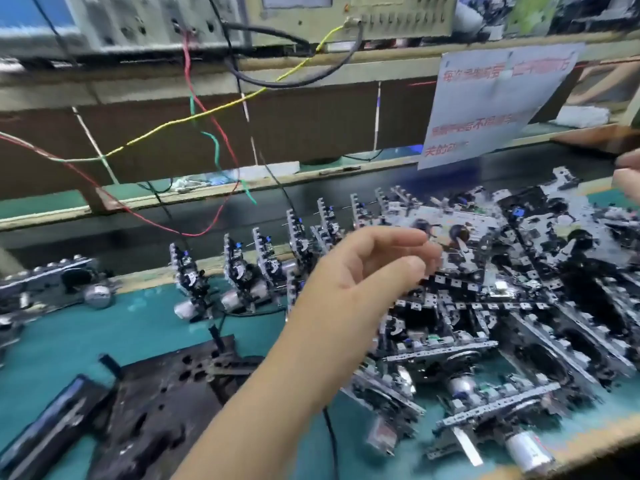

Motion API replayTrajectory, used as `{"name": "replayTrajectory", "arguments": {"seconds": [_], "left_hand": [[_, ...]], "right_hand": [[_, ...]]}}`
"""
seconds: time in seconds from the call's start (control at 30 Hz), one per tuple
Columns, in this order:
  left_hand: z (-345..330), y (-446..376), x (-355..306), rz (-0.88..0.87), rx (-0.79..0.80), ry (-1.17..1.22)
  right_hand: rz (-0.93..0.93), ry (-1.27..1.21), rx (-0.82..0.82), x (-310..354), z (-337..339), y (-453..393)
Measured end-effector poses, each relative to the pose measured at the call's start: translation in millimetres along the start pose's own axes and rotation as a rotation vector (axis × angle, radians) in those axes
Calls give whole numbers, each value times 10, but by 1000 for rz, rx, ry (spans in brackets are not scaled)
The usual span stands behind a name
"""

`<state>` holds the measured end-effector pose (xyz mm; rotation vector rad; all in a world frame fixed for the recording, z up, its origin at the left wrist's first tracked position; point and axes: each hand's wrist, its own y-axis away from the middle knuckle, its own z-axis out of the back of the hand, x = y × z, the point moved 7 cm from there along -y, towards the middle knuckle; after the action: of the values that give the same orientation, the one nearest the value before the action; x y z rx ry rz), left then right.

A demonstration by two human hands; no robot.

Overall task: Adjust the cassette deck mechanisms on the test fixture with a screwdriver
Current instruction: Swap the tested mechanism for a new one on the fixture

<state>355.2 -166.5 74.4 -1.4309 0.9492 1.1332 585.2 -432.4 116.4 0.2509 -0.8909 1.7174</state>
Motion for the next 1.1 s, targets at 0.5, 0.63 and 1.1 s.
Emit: {"name": "replayTrajectory", "arguments": {"seconds": [0.5, 0.63, 1.1], "left_hand": [[2806, 1265, -32, 53, -603, -583], [3636, 1219, 118, 275, -709, -1059], [4165, 1027, 296, 112, -890, -1146]], "right_hand": [[823, -155, 734, 4168, -2306, 2344], [818, -57, 832, 4561, -3132, 2324], [886, -86, 689, 4925, -4100, 2277]]}}
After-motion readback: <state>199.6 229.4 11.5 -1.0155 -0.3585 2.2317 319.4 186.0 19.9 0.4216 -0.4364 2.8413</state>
